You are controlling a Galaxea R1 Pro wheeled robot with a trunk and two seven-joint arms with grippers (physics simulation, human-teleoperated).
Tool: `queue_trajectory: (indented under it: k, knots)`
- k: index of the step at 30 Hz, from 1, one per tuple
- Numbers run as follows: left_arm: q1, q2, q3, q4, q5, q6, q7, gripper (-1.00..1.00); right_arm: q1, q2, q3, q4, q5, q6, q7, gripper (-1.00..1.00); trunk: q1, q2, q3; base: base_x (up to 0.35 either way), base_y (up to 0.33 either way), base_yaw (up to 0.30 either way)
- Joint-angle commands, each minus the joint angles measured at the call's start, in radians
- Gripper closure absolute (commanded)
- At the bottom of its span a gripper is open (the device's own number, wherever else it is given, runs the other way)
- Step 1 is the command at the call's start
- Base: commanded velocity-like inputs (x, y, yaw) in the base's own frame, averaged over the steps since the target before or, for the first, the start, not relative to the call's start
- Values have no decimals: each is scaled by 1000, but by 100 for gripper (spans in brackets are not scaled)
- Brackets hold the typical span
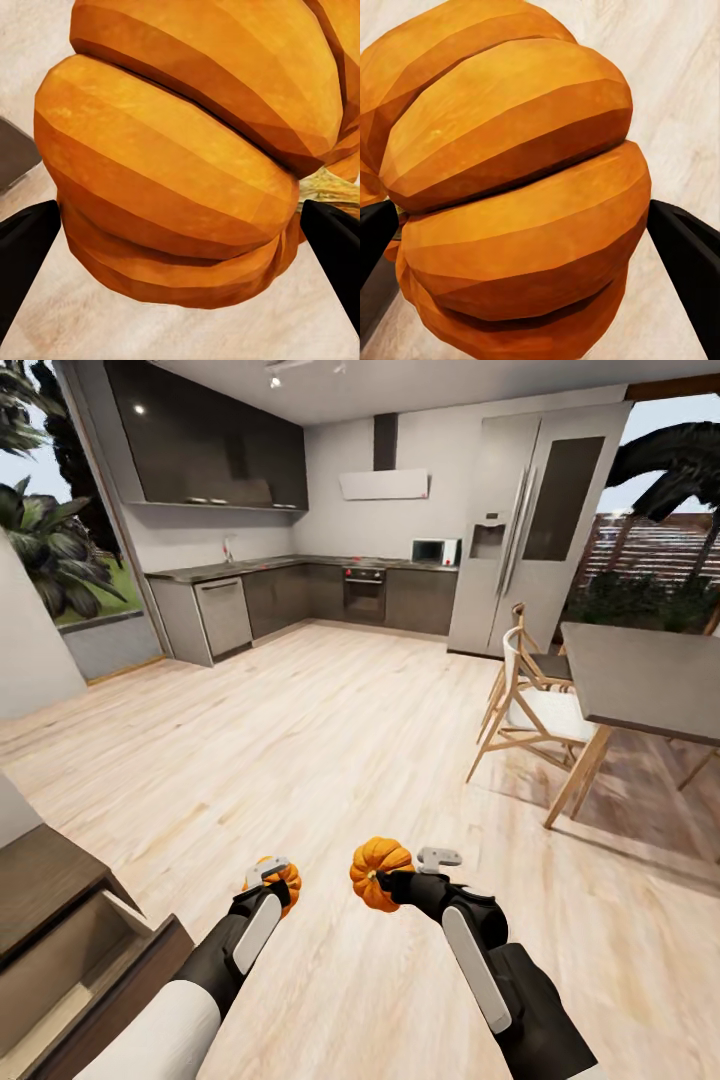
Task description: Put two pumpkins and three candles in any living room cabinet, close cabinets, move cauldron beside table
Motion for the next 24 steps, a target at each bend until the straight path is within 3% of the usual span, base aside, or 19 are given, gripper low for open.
queue_trajectory:
  k: [1, 10, 18, 24]
  knots:
    - [-1, 0, -4, -1, 5, 3, 9, 100, 0, -1, 1, -2, -12, 2, -10, 100, 0, 0, 0, 211, -99, 277]
    - [-1, -1, -4, -2, 6, 3, 9, 100, -1, -1, 1, -2, -14, 2, -10, 100, 0, 0, 5, 201, -91, 277]
    - [-1, -4, 0, -16, 14, 2, 15, 100, -1, -3, 1, 0, -14, 2, -8, 100, 0, 0, 9, 25, -9, 277]
    - [-1, -5, 4, -30, 16, 3, 17, 100, 0, -2, 1, 0, -14, 4, -8, 100, -23, 42, 31, 0, 0, 277]
